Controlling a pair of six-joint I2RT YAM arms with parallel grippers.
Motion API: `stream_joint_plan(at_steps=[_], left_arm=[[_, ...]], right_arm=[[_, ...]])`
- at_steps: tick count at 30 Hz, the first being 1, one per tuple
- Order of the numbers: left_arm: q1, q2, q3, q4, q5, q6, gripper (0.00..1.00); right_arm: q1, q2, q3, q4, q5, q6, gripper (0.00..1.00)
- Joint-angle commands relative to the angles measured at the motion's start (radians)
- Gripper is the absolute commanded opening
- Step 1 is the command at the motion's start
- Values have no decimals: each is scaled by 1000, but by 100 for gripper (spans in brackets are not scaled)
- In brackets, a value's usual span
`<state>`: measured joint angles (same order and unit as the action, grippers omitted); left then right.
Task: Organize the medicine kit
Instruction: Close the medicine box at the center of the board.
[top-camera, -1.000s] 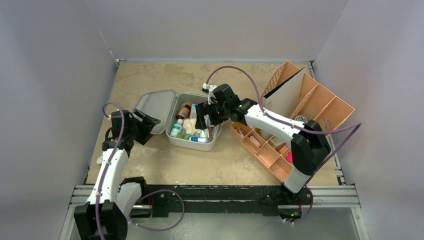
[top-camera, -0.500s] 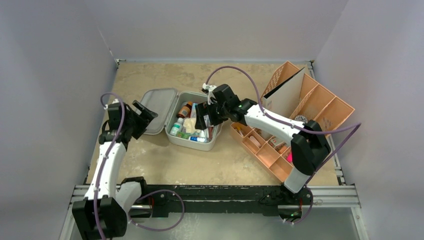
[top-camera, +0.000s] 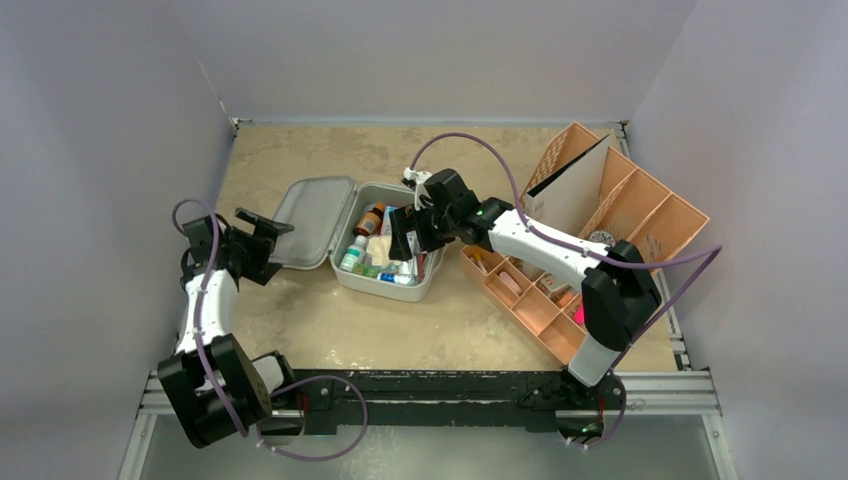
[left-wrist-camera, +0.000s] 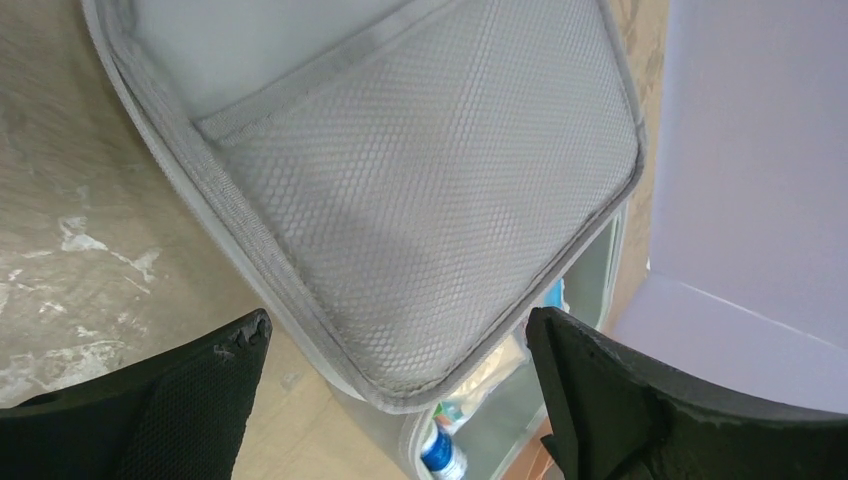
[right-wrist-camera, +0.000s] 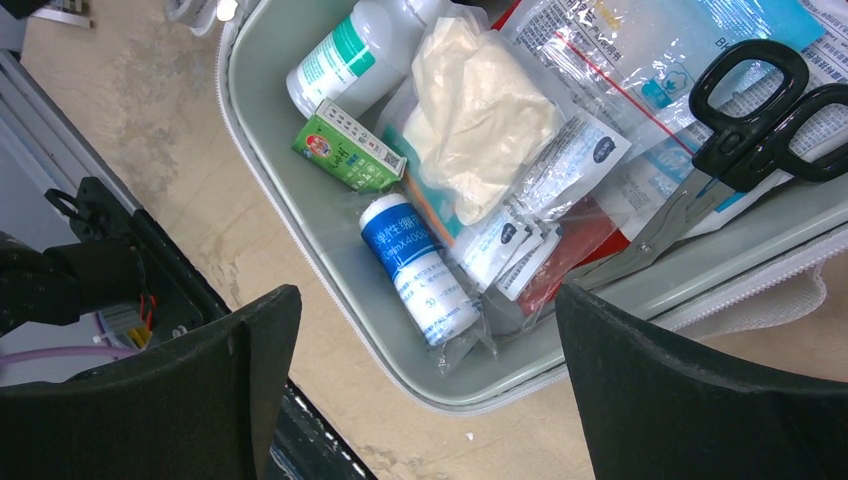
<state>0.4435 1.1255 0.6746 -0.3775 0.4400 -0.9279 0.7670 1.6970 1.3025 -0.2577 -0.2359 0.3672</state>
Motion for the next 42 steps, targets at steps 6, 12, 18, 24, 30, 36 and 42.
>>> stream_joint_plan(at_steps=[6, 12, 18, 24, 30, 36, 42], left_arm=[[32, 29, -212, 351, 44, -88, 95], [38, 113, -264, 590, 50, -144, 95], [40, 138, -302, 767, 37, -195, 93], [40, 119, -291, 865, 64, -167, 92], [40, 59, -274, 906, 124, -123, 91], [38, -17, -242, 879, 159, -56, 91], [33, -67, -223, 870, 226, -48, 91]], right_arm=[[5, -40, 6, 10, -25, -4, 99], [5, -36, 11, 8, -25, -6, 99], [5, -33, 14, 12, -27, -3, 99], [5, -38, 9, 14, -27, -2, 99], [5, -43, 9, 12, -25, -2, 99], [5, -50, 2, 13, -25, 1, 99], [5, -70, 15, -4, -7, 1, 99]])
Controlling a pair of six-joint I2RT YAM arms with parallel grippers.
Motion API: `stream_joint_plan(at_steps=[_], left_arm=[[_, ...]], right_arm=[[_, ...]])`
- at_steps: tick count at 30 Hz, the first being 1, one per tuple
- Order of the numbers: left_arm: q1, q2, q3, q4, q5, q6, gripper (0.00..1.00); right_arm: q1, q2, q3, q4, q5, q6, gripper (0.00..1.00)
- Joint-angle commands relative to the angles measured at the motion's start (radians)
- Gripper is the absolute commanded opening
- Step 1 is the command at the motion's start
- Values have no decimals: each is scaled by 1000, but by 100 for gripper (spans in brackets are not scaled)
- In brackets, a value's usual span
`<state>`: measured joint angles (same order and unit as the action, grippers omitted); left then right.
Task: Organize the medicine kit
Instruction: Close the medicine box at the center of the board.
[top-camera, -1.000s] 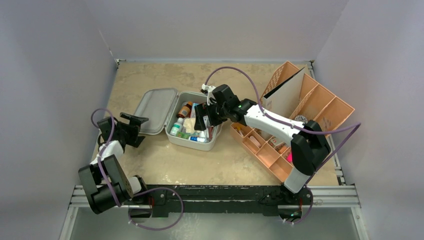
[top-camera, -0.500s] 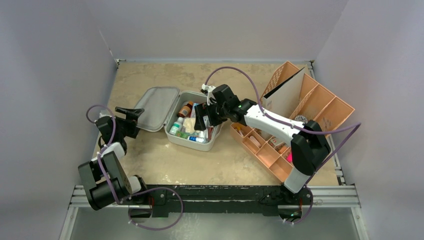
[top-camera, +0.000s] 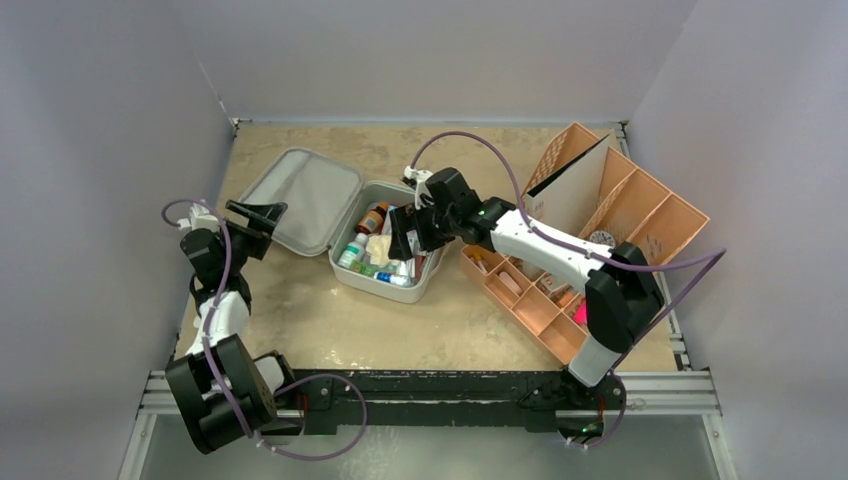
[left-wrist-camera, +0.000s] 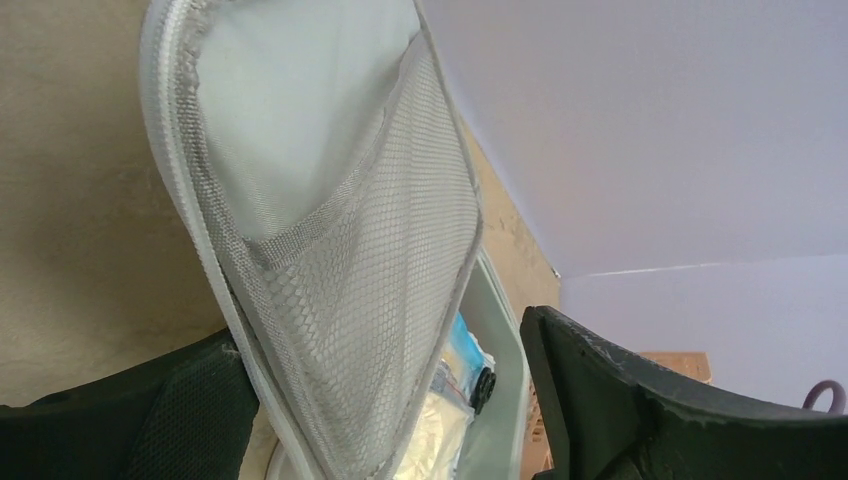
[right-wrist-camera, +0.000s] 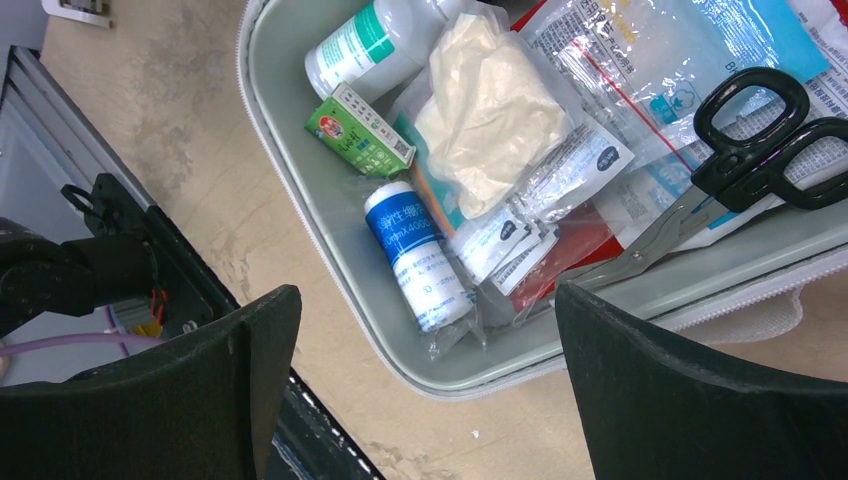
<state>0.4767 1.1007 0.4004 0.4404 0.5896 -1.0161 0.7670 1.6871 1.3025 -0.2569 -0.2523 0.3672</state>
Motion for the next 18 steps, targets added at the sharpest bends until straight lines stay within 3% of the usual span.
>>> stream_joint_plan(at_steps=[1, 18], left_arm=[[-2, -53, 60, 51, 89, 41, 90], [-101, -162, 300, -47, 220, -48, 89]], right_arm=[[5, -63, 20, -12, 19, 0, 99], [5, -155, 79, -103, 86, -25, 99]])
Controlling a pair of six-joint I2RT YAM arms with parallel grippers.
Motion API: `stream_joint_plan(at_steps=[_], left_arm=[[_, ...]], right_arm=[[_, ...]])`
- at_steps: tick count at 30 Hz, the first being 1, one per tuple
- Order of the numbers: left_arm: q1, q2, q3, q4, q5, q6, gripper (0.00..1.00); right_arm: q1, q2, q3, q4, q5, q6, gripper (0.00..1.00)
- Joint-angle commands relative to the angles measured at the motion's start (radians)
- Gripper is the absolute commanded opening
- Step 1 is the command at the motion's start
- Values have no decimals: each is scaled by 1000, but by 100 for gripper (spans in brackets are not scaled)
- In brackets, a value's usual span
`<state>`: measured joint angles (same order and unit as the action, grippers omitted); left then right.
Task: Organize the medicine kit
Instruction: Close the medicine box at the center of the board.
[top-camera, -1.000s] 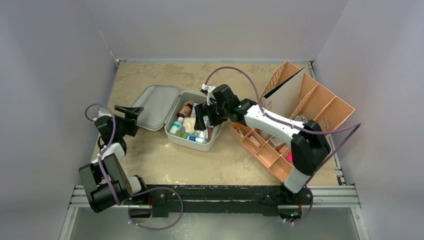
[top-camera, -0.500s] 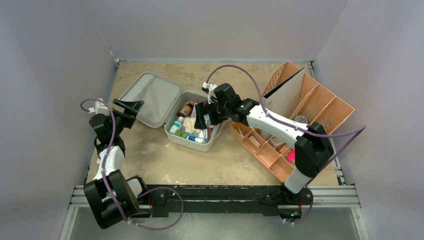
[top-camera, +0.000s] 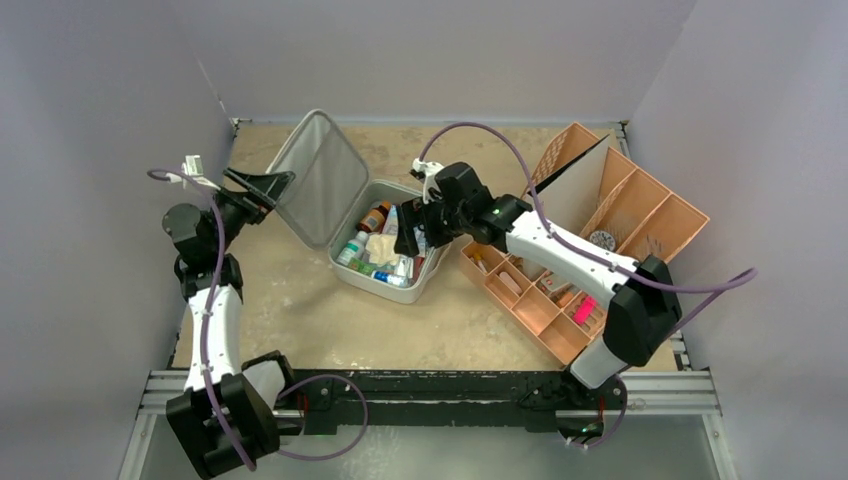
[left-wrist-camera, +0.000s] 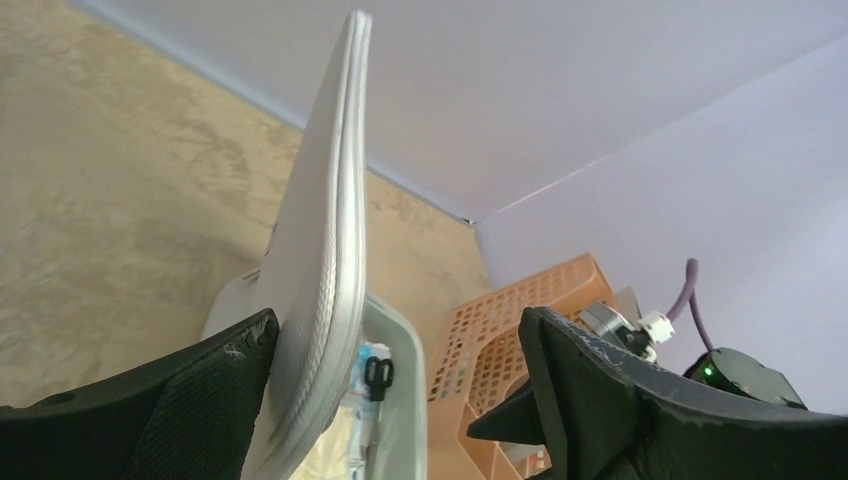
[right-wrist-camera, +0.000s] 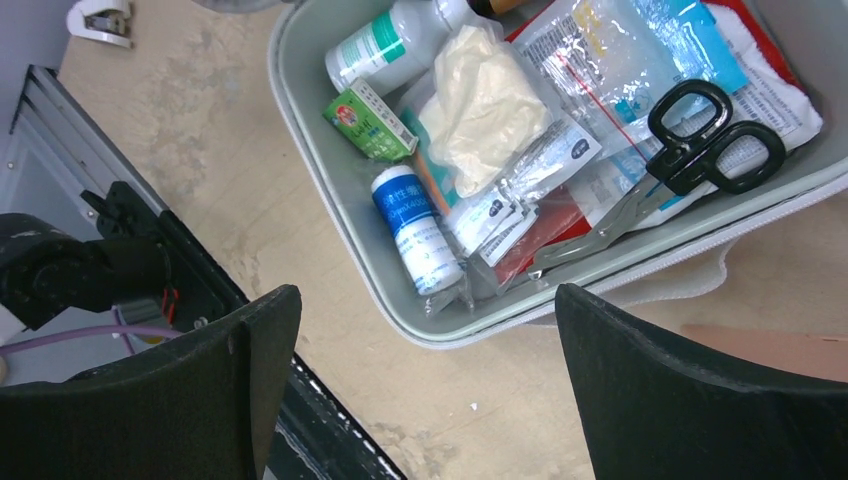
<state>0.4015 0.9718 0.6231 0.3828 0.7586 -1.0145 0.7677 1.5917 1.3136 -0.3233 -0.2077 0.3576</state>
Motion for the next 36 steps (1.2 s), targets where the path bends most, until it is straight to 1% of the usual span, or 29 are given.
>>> stream_joint_plan(at_steps=[1, 3, 11, 16, 19, 21, 24, 25, 28, 30, 34, 36], left_arm=[[-33, -38, 89, 11, 58, -62, 89], [-53, -52, 101, 8, 65, -84, 90], [-138, -112, 113, -103, 91, -102, 90], [-184, -107, 111, -131, 116, -122, 86], [-198, -69, 159, -278, 128, -24, 82], [-204, -42, 177, -341, 142, 30, 80], [-225, -3, 197, -381, 170, 91, 75], [-237, 9, 206, -419, 178, 109, 74], [-264, 46, 227, -463, 175, 146, 72], [-265, 66, 247, -529, 124, 177, 68], [-265, 144, 329, -754, -30, 317, 66], [-265, 195, 346, -792, -79, 368, 63]], right_arm=[[4, -67, 72, -41, 47, -13, 99], [4, -90, 75, -47, 59, -7, 99], [5, -216, 67, -73, 90, -8, 99], [5, -312, 64, -85, 105, 4, 99], [4, -338, 64, -80, 91, 18, 99], [4, -346, 70, -81, 77, 30, 97], [5, -350, 74, -91, 64, 48, 95], [4, -351, 75, -95, 64, 53, 95], [6, -357, 66, -88, 70, 67, 94], [6, -354, 66, -88, 70, 72, 93], [7, -323, 104, -133, 71, 62, 91], [9, -305, 107, -143, 77, 65, 89]])
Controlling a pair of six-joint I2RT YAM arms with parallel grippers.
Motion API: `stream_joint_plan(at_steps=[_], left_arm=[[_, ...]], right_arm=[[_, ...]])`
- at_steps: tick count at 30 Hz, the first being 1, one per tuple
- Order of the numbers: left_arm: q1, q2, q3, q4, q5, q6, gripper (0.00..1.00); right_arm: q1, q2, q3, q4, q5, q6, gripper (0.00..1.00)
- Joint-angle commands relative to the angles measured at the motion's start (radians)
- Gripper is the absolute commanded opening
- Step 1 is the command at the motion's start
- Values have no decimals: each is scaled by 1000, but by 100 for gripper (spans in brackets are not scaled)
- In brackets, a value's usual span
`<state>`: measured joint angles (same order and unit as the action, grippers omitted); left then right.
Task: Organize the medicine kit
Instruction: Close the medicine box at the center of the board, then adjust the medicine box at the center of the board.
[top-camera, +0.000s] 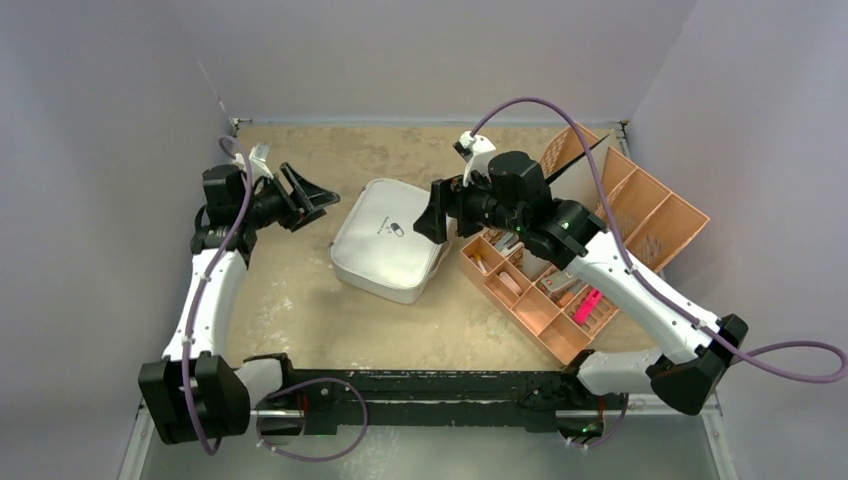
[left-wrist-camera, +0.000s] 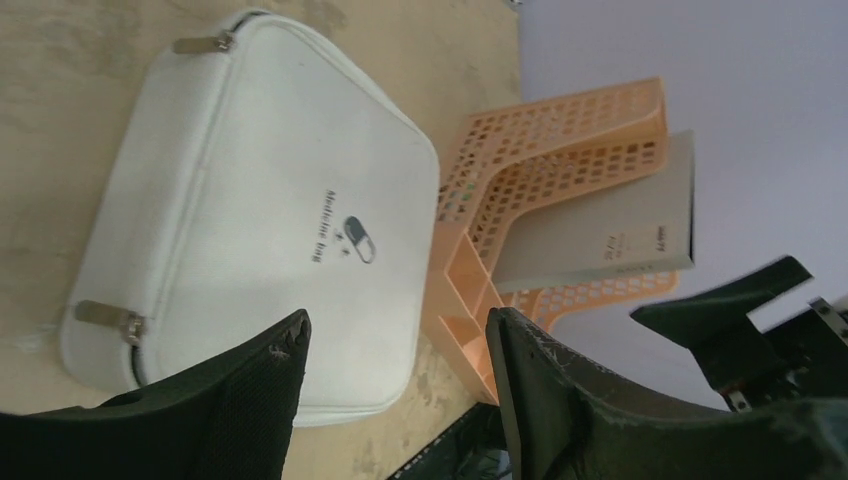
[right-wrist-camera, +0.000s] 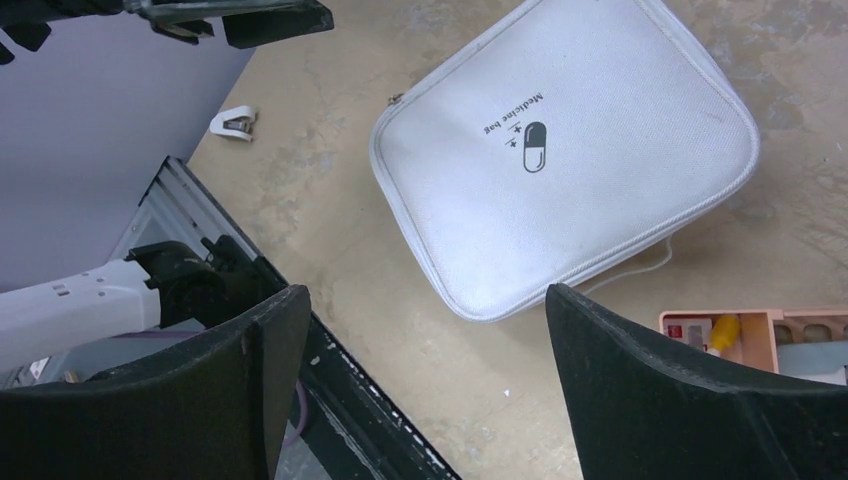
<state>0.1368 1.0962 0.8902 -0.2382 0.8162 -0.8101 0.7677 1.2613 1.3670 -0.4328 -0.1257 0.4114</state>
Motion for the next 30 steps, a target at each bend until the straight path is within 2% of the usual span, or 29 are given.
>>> stream_joint_plan(at_steps=[1, 4, 7, 10, 12, 15, 17, 22, 26, 30], left_arm=[[0, 99, 80, -180, -150, 173, 62], [-1, 194, 90, -192, -143, 200, 56], [-9, 286, 106, -195, -127, 245, 55], [-12, 402, 188, -302, -115, 331, 45], [-12, 446, 238, -372, -122, 389, 42], [-13, 458, 255, -415, -149, 426, 42], [-15, 454, 230, -384, -138, 418, 46], [-25, 517, 231, -383, -108, 426, 48], [-37, 537, 219, -353, -85, 428, 46], [-42, 549, 213, -349, -84, 439, 36]], right_arm=[[12, 35, 51, -33, 2, 18, 88], [29, 66, 27, -27, 21, 46, 85], [50, 101, 7, -14, 35, 63, 84], [64, 139, 16, -28, 51, 53, 83], [68, 161, 24, -29, 47, 46, 83], [73, 201, 41, -33, 35, 35, 82], [79, 234, 57, -57, 48, 36, 81], [86, 305, 80, -137, 161, 43, 77], [87, 343, 79, -175, 233, 58, 76], [87, 364, 55, -157, 247, 75, 74]])
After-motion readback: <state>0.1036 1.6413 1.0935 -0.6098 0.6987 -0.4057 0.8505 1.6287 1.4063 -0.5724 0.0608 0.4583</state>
